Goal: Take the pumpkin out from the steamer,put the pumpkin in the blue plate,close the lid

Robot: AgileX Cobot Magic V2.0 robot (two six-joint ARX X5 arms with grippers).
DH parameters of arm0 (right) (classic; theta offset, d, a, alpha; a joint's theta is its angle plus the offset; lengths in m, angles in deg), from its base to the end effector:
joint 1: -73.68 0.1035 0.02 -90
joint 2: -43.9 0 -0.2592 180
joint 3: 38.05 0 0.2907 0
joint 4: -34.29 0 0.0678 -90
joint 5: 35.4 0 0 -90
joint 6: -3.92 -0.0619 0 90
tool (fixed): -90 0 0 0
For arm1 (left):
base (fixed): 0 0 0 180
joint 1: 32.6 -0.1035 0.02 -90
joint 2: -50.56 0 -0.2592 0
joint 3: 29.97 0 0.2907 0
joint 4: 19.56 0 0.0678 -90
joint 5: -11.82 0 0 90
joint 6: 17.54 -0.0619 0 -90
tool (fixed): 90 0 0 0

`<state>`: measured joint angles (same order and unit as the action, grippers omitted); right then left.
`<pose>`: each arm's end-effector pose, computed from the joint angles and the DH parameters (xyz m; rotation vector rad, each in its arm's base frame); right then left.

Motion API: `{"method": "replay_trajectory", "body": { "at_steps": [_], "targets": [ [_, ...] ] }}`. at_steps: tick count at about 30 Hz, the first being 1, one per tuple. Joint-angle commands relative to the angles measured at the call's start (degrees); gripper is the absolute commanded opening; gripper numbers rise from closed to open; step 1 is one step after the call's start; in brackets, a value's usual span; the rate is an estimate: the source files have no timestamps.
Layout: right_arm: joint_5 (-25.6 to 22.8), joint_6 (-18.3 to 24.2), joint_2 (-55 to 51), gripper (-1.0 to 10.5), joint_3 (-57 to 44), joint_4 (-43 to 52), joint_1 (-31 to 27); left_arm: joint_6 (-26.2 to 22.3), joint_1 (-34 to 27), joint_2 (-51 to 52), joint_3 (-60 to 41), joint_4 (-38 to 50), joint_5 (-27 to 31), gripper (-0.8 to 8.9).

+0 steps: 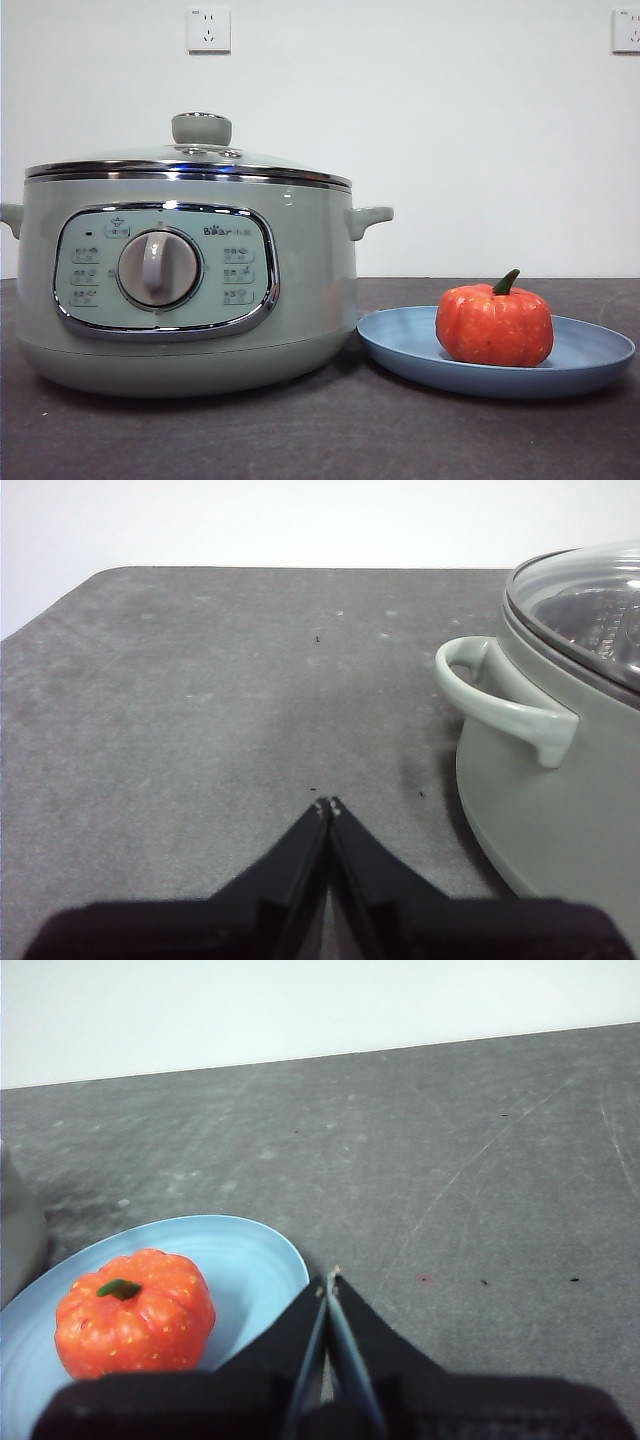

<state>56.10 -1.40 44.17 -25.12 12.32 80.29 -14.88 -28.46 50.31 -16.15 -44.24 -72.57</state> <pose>0.1711 0.0215 0.1475 0.0852 0.1689 0.1336 0.1704 -0.0063 0.1479 -0.0298 0.1926 0.0301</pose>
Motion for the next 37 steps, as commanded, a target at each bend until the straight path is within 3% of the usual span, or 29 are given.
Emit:
{"method": "replay_trajectory", "body": {
  "at_steps": [1,37],
  "targets": [
    [-0.11,0.24,-0.17,0.0,-0.59,-0.13,-0.17,0.37,-0.15,0.15,-0.66,-0.42,0.13,-0.03],
    [-0.11,0.24,-0.17,0.0,-0.59,-0.13,-0.17,0.37,-0.15,0.15,-0.66,-0.42,0.13,-0.03]
  ]
}}
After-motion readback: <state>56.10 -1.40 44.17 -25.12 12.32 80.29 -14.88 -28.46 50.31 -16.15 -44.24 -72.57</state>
